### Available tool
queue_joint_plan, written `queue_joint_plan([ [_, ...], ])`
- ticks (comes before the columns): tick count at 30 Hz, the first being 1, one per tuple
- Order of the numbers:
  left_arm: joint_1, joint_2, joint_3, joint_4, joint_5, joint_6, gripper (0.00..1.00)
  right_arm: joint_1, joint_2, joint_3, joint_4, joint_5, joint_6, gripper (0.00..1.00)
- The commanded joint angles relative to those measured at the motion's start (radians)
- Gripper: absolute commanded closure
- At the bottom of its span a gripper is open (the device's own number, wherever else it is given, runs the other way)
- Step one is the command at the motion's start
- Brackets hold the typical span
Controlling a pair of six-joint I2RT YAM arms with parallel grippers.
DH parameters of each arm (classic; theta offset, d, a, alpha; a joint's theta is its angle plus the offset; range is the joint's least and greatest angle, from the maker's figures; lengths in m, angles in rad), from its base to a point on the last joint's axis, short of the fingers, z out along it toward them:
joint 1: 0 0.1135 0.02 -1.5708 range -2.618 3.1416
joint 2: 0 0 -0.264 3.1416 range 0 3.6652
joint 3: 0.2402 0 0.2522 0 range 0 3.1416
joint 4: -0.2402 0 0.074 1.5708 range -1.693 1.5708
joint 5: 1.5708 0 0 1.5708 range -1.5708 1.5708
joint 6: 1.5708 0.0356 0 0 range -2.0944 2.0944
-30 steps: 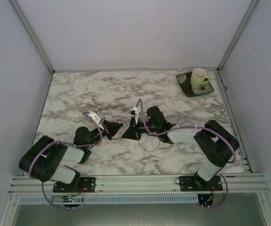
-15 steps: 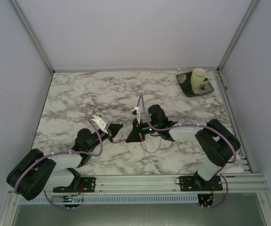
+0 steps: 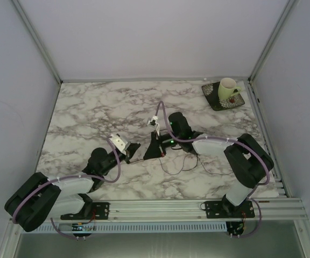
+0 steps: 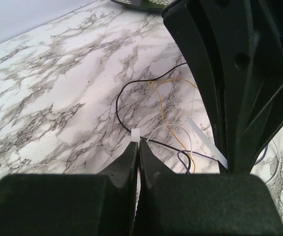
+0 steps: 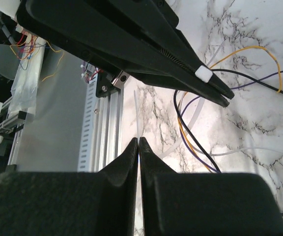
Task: Zip-tie the wires
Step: Tie the cable at the center of the board.
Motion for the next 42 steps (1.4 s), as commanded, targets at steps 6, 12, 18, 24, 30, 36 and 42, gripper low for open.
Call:
queue_joint_plan([
  [6,-0.024,-0.029,-0.008,-0.002,-0.028,0.053,1.00,-0.026,0.057,0.078,-0.131,-0.106,-0.082,1.00],
  [12,-0.032,-0.033,-0.011,-0.002,-0.030,0.059,1.00,-0.030,0.085,0.099,-0.159,-0.147,-0.097,1.00],
  [18,-0.044,-0.041,-0.017,-0.007,-0.041,0.066,1.00,-0.037,0.116,0.127,-0.199,-0.183,-0.118,1.00],
  [24,-0.055,-0.049,-0.018,-0.018,-0.050,0.074,1.00,-0.047,0.142,0.152,-0.246,-0.213,-0.143,1.00],
  [30,-0.067,-0.055,-0.016,-0.034,-0.059,0.085,1.00,-0.053,0.171,0.189,-0.308,-0.243,-0.177,1.00],
  [36,-0.083,-0.070,-0.017,-0.049,-0.084,0.106,1.00,-0.053,0.202,0.224,-0.391,-0.272,-0.213,1.00],
  [42,-0.092,-0.073,-0.015,-0.062,-0.099,0.123,1.00,-0.056,0.217,0.250,-0.436,-0.286,-0.236,1.00],
])
